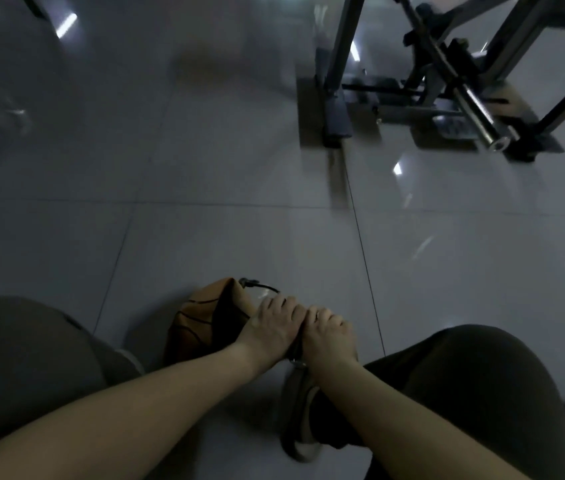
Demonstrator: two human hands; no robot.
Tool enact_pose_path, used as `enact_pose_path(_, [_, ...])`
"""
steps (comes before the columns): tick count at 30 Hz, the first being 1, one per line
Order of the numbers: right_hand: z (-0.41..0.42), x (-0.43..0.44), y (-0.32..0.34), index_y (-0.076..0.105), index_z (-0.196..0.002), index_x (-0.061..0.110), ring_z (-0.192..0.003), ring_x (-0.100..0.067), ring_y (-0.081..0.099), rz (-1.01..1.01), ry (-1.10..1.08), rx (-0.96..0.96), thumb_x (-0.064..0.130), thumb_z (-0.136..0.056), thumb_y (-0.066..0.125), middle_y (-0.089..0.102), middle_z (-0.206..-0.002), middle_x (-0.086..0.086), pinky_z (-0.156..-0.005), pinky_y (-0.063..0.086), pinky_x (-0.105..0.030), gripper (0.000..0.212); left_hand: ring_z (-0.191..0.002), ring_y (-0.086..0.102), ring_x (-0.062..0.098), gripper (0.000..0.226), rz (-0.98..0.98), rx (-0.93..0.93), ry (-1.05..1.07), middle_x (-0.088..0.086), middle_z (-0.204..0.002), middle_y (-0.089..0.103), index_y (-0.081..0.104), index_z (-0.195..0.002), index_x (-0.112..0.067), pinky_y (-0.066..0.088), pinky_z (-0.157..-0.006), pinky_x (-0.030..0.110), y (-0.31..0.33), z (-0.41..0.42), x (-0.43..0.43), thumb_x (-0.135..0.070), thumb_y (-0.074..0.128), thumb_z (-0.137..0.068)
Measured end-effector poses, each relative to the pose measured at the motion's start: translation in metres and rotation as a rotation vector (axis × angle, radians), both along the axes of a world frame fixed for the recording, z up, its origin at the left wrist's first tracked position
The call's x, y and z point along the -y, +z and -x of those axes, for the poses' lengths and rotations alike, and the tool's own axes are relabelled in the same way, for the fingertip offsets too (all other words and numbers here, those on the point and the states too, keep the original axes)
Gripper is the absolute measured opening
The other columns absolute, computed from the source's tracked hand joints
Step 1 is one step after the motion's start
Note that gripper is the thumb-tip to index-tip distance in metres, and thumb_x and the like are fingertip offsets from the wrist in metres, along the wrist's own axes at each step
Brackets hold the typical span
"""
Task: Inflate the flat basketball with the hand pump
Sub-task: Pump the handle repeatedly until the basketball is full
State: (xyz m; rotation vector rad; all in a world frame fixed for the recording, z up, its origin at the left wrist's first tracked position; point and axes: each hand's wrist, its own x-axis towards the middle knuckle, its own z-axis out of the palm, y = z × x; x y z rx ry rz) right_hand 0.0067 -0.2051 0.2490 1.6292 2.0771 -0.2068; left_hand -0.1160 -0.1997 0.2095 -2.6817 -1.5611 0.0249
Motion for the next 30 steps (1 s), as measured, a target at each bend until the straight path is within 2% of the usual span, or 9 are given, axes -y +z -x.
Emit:
enact_pose_path(4, [-0.007, -0.002, 0.045, 0.056, -0.114, 0.008, -0.087, -0.029, 0.061, -0.276, 0.051, -0.215, 0.016, -0.085, 0.061, 0.060, -0.101, -0.012, -0.073, 0.048, -0.038, 0.030, -0.079, 0.055, 0.024, 0.028, -0.084, 0.061, -0.010, 0.004, -0.088, 0.059, 0.056, -0.096, -0.017, 0.043, -0.072, 0.036, 0.043, 0.007, -0.014, -0.016, 0.032, -0.082])
enact_pose_path(7, [-0.013, -0.014, 0.082, 0.049, -0.131, 0.008, -0.091, -0.029, 0.055, -0.548, 0.112, -0.310, 0.013, -0.084, 0.040, 0.056, -0.106, -0.013, -0.077, 0.047, -0.040, 0.048, -0.089, 0.053, 0.028, 0.027, -0.258, 0.213, -0.003, 0.007, -0.097, 0.057, 0.054, -0.108, -0.012, 0.042, -0.086, 0.040, 0.091, 0.016, -0.034, -0.010, 0.040, -0.085])
enact_pose_path(11, [-0.008, -0.014, 0.100, 0.056, -0.116, 0.009, -0.081, -0.025, 0.048, -0.733, 0.107, -0.324, 0.020, -0.089, 0.060, 0.055, -0.096, -0.009, -0.069, 0.042, -0.037, 0.030, -0.094, 0.052, 0.028, 0.031, -0.367, 0.261, -0.033, 0.009, -0.102, 0.057, 0.058, -0.112, -0.007, 0.043, -0.094, 0.041, 0.120, 0.018, -0.031, -0.008, 0.036, -0.090])
enact_pose_path(13, [0.000, -0.004, 0.084, 0.055, -0.101, 0.010, -0.074, -0.024, 0.043, -0.659, 0.093, -0.304, 0.016, -0.085, 0.063, 0.050, -0.089, -0.009, -0.065, 0.041, -0.038, 0.019, -0.086, 0.053, 0.029, 0.030, -0.344, 0.294, -0.037, 0.011, -0.095, 0.058, 0.057, -0.104, -0.007, 0.046, -0.084, 0.040, 0.102, 0.016, -0.021, -0.008, 0.031, -0.090])
enact_pose_path(17, [0.005, 0.016, 0.038, 0.054, -0.100, 0.009, -0.073, -0.026, 0.041, -0.449, 0.042, -0.227, 0.017, -0.073, 0.068, 0.046, -0.089, -0.012, -0.063, 0.037, -0.037, 0.031, -0.078, 0.050, 0.026, 0.015, -0.272, 0.240, 0.005, 0.008, -0.086, 0.056, 0.046, -0.095, -0.012, 0.041, -0.075, 0.035, 0.051, 0.010, 0.001, -0.011, 0.036, -0.083])
enact_pose_path(19, [0.004, 0.017, 0.022, 0.052, -0.106, 0.008, -0.077, -0.027, 0.043, -0.369, 0.040, -0.167, 0.021, -0.078, 0.063, 0.047, -0.094, -0.012, -0.064, 0.034, -0.037, 0.032, -0.080, 0.050, 0.024, 0.014, -0.236, 0.185, 0.009, 0.007, -0.088, 0.056, 0.045, -0.097, -0.012, 0.041, -0.077, 0.034, 0.033, 0.007, 0.005, -0.012, 0.045, -0.083])
enact_pose_path(23, [0.006, 0.006, -0.005, 0.038, -0.130, 0.009, -0.097, -0.029, 0.043, -0.196, -0.002, -0.043, 0.028, -0.091, 0.049, 0.041, -0.117, -0.013, -0.074, 0.034, -0.037, 0.045, -0.088, 0.046, 0.026, 0.042, -0.151, 0.078, 0.072, 0.010, -0.099, 0.050, 0.045, -0.109, -0.008, 0.042, -0.088, 0.037, -0.001, 0.003, 0.004, -0.020, 0.069, -0.078])
enact_pose_path(28, [0.000, 0.004, -0.018, 0.028, -0.141, 0.006, -0.112, -0.029, 0.044, -0.074, -0.061, -0.003, 0.031, -0.096, 0.047, 0.038, -0.131, -0.014, -0.084, 0.039, -0.036, 0.055, -0.096, 0.047, 0.028, 0.040, -0.143, -0.040, 0.035, 0.011, -0.104, 0.042, 0.040, -0.120, -0.005, 0.036, -0.110, 0.045, -0.015, -0.008, 0.006, -0.022, 0.050, -0.084])
enact_pose_path(30, [-0.004, -0.001, -0.012, 0.030, -0.140, 0.007, -0.115, -0.028, 0.044, -0.044, -0.072, -0.015, 0.032, -0.096, 0.048, 0.040, -0.132, -0.013, -0.089, 0.040, -0.036, 0.054, -0.093, 0.049, 0.027, 0.039, -0.109, -0.036, 0.027, 0.010, -0.100, 0.046, 0.042, -0.117, -0.005, 0.041, -0.108, 0.044, -0.010, -0.011, 0.000, -0.025, 0.052, -0.084])
